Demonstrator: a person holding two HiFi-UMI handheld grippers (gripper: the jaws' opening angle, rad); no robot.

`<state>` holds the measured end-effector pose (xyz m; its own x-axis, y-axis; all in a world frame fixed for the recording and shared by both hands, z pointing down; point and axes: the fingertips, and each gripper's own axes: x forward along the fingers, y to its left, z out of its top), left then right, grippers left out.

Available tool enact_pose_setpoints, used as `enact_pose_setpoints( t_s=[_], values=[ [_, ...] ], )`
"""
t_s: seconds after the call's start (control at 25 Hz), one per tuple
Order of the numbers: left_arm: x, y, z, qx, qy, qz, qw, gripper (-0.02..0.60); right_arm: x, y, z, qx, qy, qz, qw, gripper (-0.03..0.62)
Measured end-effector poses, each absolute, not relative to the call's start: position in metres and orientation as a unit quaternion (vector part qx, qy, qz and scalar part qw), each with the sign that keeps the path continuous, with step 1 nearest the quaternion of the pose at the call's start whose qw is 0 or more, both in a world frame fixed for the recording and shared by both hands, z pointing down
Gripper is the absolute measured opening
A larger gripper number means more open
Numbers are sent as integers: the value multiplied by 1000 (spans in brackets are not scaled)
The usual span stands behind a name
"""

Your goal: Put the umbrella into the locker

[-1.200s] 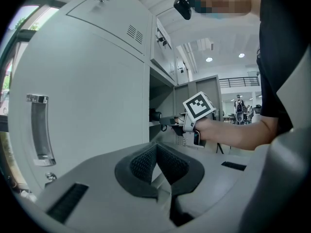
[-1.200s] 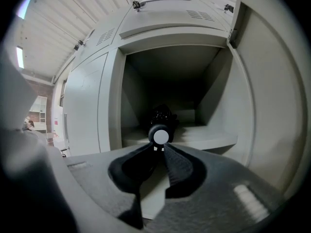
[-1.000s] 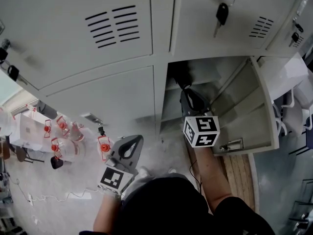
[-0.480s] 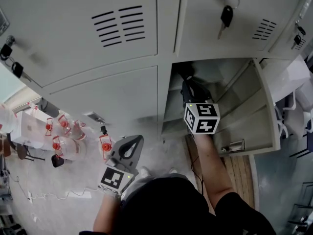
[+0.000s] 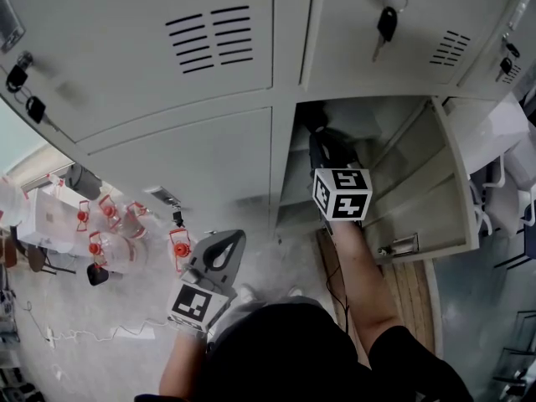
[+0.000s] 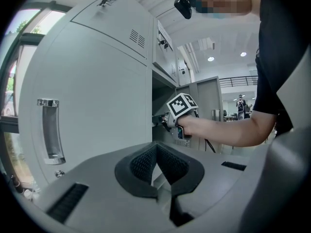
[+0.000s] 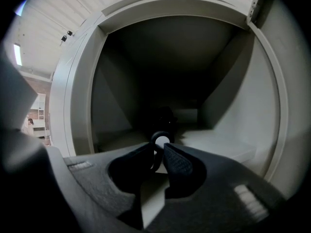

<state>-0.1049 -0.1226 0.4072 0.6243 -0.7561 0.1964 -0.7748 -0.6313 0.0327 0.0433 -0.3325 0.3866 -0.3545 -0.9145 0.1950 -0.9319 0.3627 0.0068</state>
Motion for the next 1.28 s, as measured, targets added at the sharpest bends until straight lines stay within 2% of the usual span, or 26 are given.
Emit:
enact_pose_setpoints(
  t_s=[0.2,0.36,0.52,0.88,1.0,1.28],
  values=[
    [-104,-120,408,902,-421,80,60,6,45,-317,386,562,-821,53,79,58],
    [-103,-119,417,911,-402,91,34,6,46,-298,392,560,-822,55,82,58],
    [-95,-119,412,910,-402,78,64,6,46,-274,399,554,-826,62,82,58],
    [-84,-122,419,920,-378,78,73,6,44,-223,411,544,-831,65,92,58],
    [-81,-125,426,928,-360,82,48,6,41,-206,415,533,-838,81,80,58],
    [-69,-127,426,933,-344,79,64,6,40,-173,427,520,-845,97,73,58]
  ],
)
